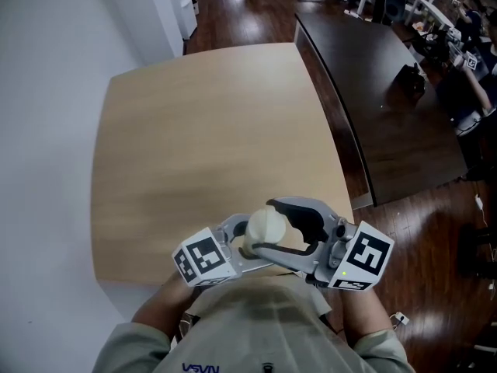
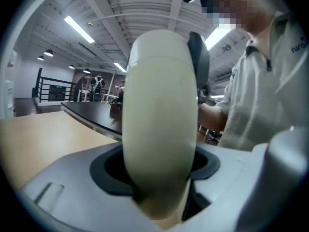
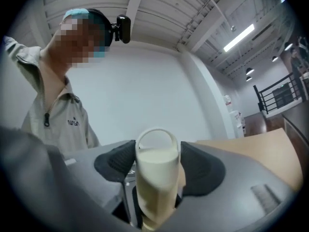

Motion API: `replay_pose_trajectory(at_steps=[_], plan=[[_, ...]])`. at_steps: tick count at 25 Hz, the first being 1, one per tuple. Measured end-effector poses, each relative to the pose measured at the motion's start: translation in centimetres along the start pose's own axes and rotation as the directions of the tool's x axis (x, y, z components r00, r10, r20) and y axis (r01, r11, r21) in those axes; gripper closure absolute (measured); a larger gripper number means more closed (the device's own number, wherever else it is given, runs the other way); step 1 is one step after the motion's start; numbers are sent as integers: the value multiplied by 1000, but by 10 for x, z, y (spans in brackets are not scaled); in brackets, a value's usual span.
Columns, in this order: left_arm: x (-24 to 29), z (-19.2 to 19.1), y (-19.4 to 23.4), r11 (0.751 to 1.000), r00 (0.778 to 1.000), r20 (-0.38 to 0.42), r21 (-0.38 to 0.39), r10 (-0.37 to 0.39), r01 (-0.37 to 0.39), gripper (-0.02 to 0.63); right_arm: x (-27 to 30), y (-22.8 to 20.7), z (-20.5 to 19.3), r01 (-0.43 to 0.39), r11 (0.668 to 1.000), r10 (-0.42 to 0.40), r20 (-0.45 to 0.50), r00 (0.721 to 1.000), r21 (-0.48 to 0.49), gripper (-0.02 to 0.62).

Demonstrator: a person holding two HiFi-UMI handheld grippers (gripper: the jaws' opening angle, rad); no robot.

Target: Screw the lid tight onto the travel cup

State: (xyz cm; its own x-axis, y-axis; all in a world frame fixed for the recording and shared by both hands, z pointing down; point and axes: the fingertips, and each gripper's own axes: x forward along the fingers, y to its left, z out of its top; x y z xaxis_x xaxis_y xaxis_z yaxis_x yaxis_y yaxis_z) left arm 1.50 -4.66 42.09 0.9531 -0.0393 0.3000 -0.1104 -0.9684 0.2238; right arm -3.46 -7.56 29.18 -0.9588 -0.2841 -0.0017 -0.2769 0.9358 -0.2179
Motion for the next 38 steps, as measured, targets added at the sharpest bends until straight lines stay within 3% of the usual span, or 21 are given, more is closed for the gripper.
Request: replay_pose_trajectory(at_steps=[3,6,10,13,17,20,22,25,27,33,38], plan=[[2,1,-12,999,999,0,17,-43,43,291,5,14,-1,-56,998,55,-31,998,-26,308],[3,1,-10,1000,1000,0,20,-14,14,290,4,12,-3,-37,998,35,-37,999,-43,308],[2,-5,4,996,996,-21,35,83,-82,290,4,5,-6,41,997,-43,-31,999,-71,309],[1,-12,20,974,975,-46,62,219,-216,290,3,0,-16,118,988,-124,-48,991,-104,313],[0,-21,46,906,904,-73,75,421,-416,291,10,-10,-26,220,969,-228,-60,972,-113,313],[-4,-37,63,826,819,-110,35,563,-563,293,15,-20,-35,332,938,-340,-70,938,-98,313],[-6,-46,72,777,768,-137,22,626,-629,293,14,-29,-42,412,908,-417,-79,905,-75,312],[-6,-55,80,734,723,-156,19,673,-679,293,14,-36,-53,488,871,-492,-98,865,-62,311],[-6,-64,81,728,718,-164,-1,676,-686,293,16,-38,-61,497,865,-501,-112,858,-61,313],[-2,-76,78,756,752,-160,-49,640,-653,293,25,-41,-77,426,903,-430,-157,889,-59,310],[-1,-82,85,770,769,-141,-61,623,-635,291,32,-44,-82,397,912,-410,-161,898,-104,310]])
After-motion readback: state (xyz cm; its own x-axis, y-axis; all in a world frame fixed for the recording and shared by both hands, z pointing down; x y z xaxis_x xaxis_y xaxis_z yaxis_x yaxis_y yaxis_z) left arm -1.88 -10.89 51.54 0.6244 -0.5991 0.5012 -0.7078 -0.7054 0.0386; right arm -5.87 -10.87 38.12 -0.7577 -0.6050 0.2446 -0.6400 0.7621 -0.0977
